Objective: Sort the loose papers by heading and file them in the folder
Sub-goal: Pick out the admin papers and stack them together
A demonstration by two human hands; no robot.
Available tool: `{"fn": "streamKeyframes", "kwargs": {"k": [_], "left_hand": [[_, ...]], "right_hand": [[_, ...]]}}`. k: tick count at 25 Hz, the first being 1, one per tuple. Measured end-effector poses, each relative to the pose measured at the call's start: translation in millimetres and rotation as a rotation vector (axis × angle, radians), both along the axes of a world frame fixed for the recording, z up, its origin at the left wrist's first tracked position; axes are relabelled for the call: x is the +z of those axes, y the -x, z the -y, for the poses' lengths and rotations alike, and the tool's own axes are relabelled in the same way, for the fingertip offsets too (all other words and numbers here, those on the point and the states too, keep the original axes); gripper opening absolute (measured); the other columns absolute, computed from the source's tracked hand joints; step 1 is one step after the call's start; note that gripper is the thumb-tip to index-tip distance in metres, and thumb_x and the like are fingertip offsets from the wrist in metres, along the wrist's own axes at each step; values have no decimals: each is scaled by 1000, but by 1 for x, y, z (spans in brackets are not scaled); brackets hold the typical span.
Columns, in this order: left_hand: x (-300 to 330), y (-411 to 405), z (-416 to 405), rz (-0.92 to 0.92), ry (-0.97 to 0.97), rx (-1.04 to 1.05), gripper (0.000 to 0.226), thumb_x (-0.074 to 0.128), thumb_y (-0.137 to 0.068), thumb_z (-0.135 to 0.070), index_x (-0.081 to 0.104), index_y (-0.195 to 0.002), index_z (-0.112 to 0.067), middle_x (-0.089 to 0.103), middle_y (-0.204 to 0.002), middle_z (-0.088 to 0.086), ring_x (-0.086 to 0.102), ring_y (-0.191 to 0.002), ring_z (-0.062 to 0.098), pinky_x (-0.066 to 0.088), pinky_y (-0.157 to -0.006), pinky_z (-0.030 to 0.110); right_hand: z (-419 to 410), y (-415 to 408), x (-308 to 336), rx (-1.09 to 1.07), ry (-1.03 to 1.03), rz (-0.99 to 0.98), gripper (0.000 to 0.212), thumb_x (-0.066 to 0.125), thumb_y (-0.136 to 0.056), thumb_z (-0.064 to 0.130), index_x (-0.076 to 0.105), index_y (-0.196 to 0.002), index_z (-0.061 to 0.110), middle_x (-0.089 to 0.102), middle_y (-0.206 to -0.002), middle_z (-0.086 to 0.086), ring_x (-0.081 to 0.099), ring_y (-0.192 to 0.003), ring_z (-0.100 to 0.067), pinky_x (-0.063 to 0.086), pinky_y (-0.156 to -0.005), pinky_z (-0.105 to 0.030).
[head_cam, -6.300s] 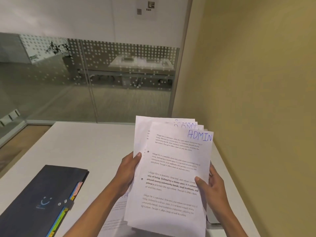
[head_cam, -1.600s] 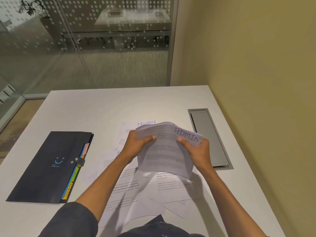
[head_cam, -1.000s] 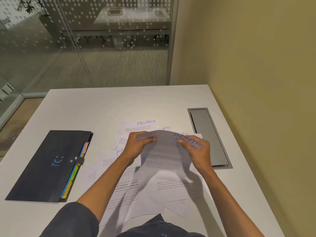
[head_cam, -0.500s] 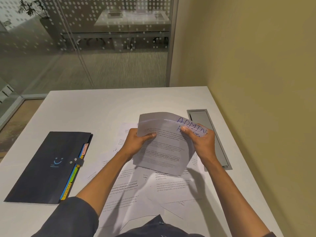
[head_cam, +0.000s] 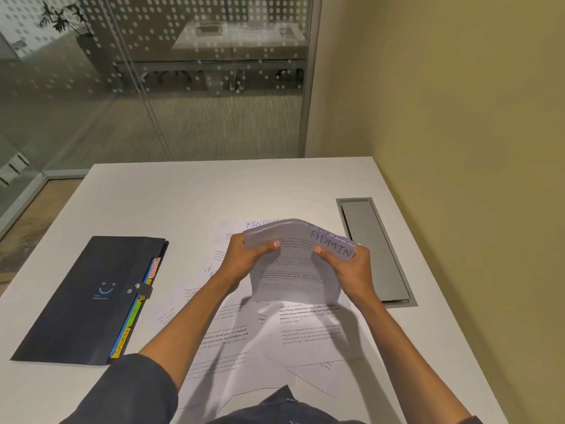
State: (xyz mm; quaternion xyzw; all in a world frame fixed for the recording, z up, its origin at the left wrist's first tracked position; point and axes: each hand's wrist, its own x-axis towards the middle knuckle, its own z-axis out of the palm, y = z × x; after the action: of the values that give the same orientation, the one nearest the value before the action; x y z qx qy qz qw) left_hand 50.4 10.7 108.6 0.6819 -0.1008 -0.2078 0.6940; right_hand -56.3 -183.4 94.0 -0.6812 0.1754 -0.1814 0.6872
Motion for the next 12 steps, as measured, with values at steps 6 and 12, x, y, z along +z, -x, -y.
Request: {"fn": "streamKeyframes", "kwargs": {"k": [6, 12], "left_hand": [[3, -2, 5, 42, -15, -18, 21, 75, -81, -16, 72, -101, -23, 76, -94, -2, 72, -87, 14, 58, -77, 27], [-10, -2, 4, 9, -86, -57, 26, 77, -80, -15, 72, -105, -18, 76, -98, -1, 72, -90, 15, 57, -78, 30]], "right_hand": [[4, 2, 3, -48, 23, 7, 19, 79, -82, 16, 76, -101, 16, 77, -91, 2, 74, -86, -16, 60, -72, -29], [7, 4, -14, -100, 16, -78, 24, 81, -79, 15, 75, -102, 10, 77, -91, -1, 74, -84, -20, 61, -71, -33]]}}
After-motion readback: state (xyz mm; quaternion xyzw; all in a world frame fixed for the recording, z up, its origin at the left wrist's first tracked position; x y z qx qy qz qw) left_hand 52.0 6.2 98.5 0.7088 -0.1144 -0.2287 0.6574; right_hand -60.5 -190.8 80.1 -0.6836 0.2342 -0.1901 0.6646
